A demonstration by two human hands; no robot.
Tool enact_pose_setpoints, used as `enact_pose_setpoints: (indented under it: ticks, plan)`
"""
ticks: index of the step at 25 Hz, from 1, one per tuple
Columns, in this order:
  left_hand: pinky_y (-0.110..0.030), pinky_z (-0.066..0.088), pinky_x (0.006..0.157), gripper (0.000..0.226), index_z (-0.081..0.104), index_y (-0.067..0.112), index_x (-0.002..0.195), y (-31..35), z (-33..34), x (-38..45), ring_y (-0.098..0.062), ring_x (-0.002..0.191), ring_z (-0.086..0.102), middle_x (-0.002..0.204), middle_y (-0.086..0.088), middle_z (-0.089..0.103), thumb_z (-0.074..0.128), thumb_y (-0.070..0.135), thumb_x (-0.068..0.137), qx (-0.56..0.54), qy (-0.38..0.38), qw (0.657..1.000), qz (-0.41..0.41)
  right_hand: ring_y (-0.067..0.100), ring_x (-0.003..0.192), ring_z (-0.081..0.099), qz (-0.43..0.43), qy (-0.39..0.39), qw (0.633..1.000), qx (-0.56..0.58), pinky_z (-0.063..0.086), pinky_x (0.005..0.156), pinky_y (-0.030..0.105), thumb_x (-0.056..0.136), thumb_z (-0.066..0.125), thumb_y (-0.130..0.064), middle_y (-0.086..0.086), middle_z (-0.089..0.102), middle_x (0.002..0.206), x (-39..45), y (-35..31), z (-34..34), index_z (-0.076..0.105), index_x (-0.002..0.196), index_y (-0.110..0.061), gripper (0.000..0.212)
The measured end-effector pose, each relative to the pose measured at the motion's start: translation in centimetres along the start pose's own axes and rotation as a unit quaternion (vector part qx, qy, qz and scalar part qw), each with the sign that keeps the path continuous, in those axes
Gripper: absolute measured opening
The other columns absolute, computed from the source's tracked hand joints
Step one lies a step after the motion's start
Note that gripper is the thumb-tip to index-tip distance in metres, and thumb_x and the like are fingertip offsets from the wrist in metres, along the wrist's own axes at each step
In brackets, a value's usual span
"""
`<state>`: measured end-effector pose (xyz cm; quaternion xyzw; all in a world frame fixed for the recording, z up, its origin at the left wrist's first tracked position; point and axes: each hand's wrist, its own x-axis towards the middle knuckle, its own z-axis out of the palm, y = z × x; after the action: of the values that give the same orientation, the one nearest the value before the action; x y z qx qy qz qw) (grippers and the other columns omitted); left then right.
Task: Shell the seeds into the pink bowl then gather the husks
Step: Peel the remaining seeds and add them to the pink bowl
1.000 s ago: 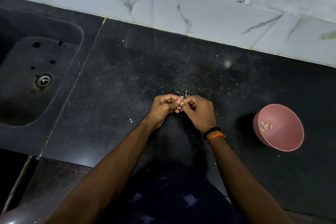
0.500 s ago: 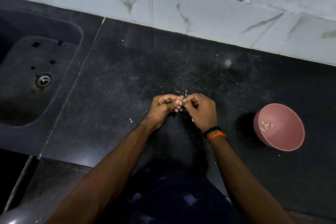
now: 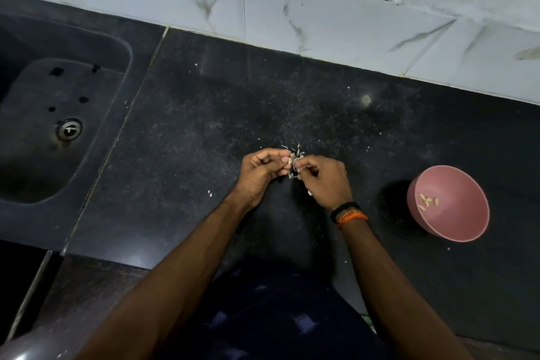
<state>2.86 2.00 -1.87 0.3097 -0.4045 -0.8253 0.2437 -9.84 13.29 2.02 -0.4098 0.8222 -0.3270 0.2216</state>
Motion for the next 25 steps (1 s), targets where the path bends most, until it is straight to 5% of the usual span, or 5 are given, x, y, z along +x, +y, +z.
enact_pose_setpoints:
  ticks: [13, 25]
  plan:
    - [-0.035, 0.062, 0.08, 0.017, 0.072, -0.008, 0.1, 0.0, 0.8, 0.0, -0.028, 0.081, 0.072, 0.088, -0.019, 0.073, 0.067, -0.012, 0.084, -0.013, 0.044, 0.999, 0.017, 0.01, 0.073, 0.069, 0.002, 0.054, 0.998, 0.037, 0.06, 0.073, 0.041, 0.091, 0.071, -0.021, -0.006, 0.072, 0.085, 0.2, -0.5, 1.0, 0.079, 0.091, -0.018, 0.009]
    - [-0.035, 0.062, 0.077, 0.015, 0.071, -0.012, 0.098, 0.4, 1.0, -0.1, -0.031, 0.082, 0.073, 0.091, -0.026, 0.072, 0.068, -0.012, 0.083, 0.023, 0.032, 0.999, 0.006, 0.013, 0.075, 0.066, -0.035, 0.061, 0.997, -0.023, 0.057, 0.072, 0.031, 0.092, 0.069, -0.015, 0.002, 0.072, 0.088, 0.1, -0.7, 1.0, 0.076, 0.092, -0.011, 0.008]
